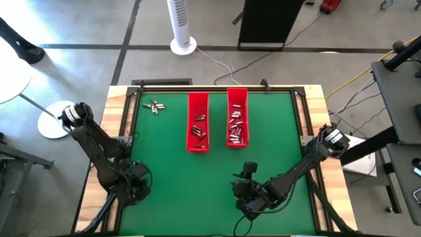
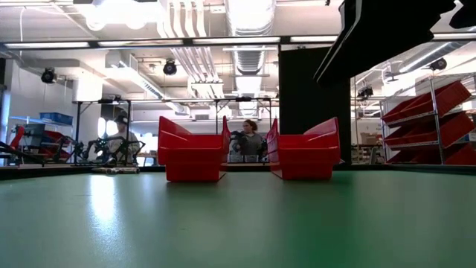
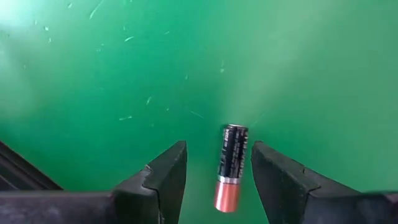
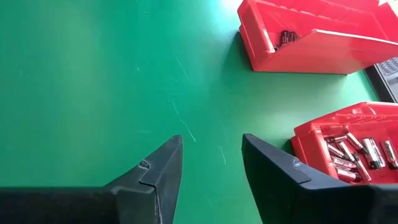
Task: Sort batteries
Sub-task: Put the black battery into the left red bin
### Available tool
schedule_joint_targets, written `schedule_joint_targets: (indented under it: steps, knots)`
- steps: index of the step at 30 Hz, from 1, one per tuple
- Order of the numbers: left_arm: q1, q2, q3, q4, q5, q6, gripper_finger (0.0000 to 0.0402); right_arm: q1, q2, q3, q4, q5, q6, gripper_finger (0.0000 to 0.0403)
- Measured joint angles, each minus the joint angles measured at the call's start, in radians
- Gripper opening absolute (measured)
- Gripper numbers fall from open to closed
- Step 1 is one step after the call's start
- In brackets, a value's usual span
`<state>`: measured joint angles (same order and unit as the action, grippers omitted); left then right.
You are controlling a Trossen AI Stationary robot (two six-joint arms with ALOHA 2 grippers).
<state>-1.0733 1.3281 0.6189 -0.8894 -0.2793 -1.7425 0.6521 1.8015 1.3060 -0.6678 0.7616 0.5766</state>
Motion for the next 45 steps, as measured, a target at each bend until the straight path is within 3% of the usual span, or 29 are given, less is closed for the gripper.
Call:
schedule_joint_targets:
  steps: [13, 16, 22, 29, 32, 36, 39, 45]
  knots:
    - [-0.011, 0.150, 0.005, 0.069, 0.009, 0.064, 0.0152, -0.003, 0.000, 0.000, 0.008, 0.000, 0.000, 0.0156]
    - [-0.012, 0.146, 0.003, 0.081, 0.012, 0.040, 0.0127, -0.005, 0.000, 0.000, 0.010, 0.000, 0.000, 0.0161]
    - [-0.012, 0.114, 0.000, 0.109, 0.016, 0.033, 0.0025, -0.005, 0.000, 0.000, 0.022, -0.001, 0.000, 0.0162]
    - [-0.005, 0.115, 0.010, 0.108, -0.024, 0.033, 0.0026, -0.005, 0.000, 0.000, 0.024, -0.001, 0.000, 0.0147]
    - [0.003, 0.118, 0.033, 0.134, -0.092, 0.058, 0.0026, -0.005, 0.000, 0.000, 0.032, -0.001, 0.000, 0.0141]
    - [0.016, 0.120, 0.065, 0.177, -0.235, 0.147, 0.0026, -0.007, 0.000, 0.000, 0.062, -0.001, -0.003, 0.0136]
    - [0.053, 0.119, 0.068, 0.307, -0.336, 0.260, 0.0026, -0.015, 0.000, -0.001, 0.086, -0.001, -0.013, 0.0133]
    - [0.195, 0.183, 0.061, 0.532, -0.348, 0.531, 0.0026, -0.031, 0.021, -0.004, 0.152, 0.000, -0.050, 0.0139]
